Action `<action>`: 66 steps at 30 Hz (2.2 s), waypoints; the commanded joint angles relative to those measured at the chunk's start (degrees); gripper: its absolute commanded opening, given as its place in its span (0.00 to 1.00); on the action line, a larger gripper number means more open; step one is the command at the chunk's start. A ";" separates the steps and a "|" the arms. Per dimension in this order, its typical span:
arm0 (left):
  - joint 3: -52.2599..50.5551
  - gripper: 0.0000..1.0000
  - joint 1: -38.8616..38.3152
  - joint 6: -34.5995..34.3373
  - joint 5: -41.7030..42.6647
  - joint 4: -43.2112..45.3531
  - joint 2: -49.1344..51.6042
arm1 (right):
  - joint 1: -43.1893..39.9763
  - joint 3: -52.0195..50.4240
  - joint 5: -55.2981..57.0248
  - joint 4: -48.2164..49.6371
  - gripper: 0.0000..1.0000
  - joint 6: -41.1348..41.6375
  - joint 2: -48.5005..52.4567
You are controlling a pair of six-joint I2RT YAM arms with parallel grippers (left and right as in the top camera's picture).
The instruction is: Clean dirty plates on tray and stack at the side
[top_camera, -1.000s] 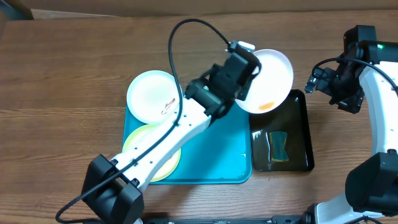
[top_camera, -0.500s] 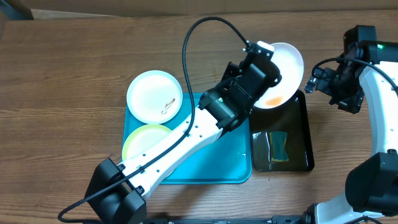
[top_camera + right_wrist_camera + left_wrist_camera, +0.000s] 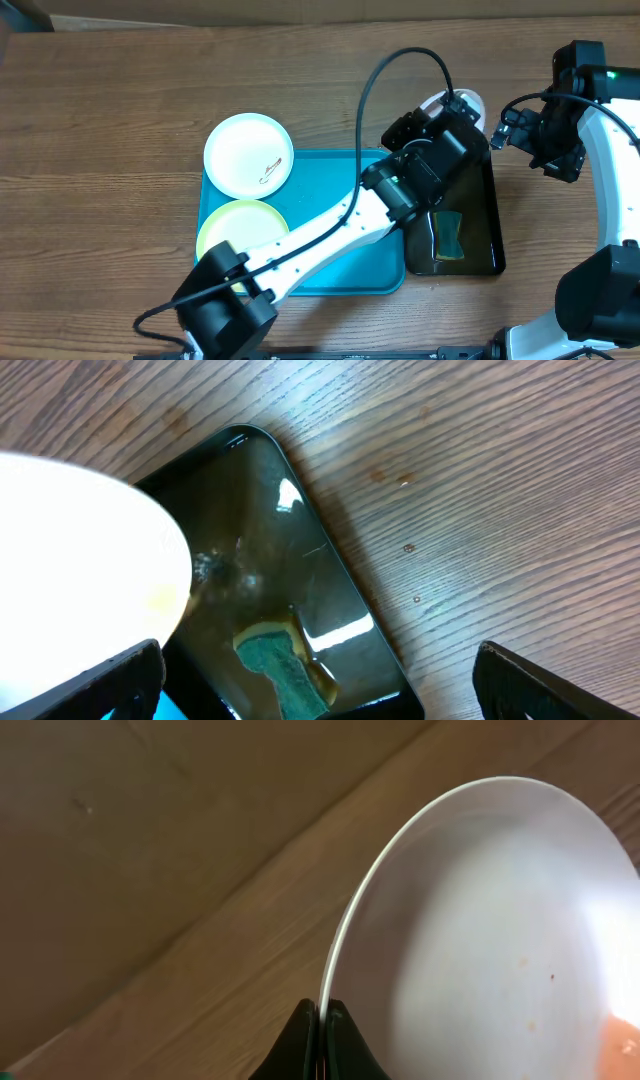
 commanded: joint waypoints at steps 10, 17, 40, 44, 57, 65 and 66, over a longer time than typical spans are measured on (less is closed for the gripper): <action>1.18 0.04 -3.85 7.26 -9.33 5.46 0.39 | -0.24 1.09 0.50 0.17 1.00 -0.20 -0.90; 1.18 0.04 -5.88 9.81 -14.05 7.98 0.42 | -0.24 1.09 0.50 0.17 1.00 -0.20 -0.90; 1.18 0.04 -5.70 8.94 -16.11 8.09 0.42 | -0.24 1.09 0.50 0.17 1.00 -0.20 -0.90; 1.18 0.04 -3.45 2.49 -14.93 6.19 0.42 | -0.24 1.09 0.50 0.17 1.00 -0.20 -0.90; 1.18 0.04 17.35 -19.32 37.59 -17.09 -1.44 | -0.24 1.09 0.50 0.17 1.00 -0.20 -0.90; 1.16 0.04 32.44 -22.25 51.58 -36.61 -2.16 | -0.24 1.09 0.50 0.17 1.00 -0.20 -0.90; 1.16 0.04 33.05 -22.25 52.00 -38.53 -2.16 | -0.24 1.09 0.50 0.17 1.00 -0.20 -0.90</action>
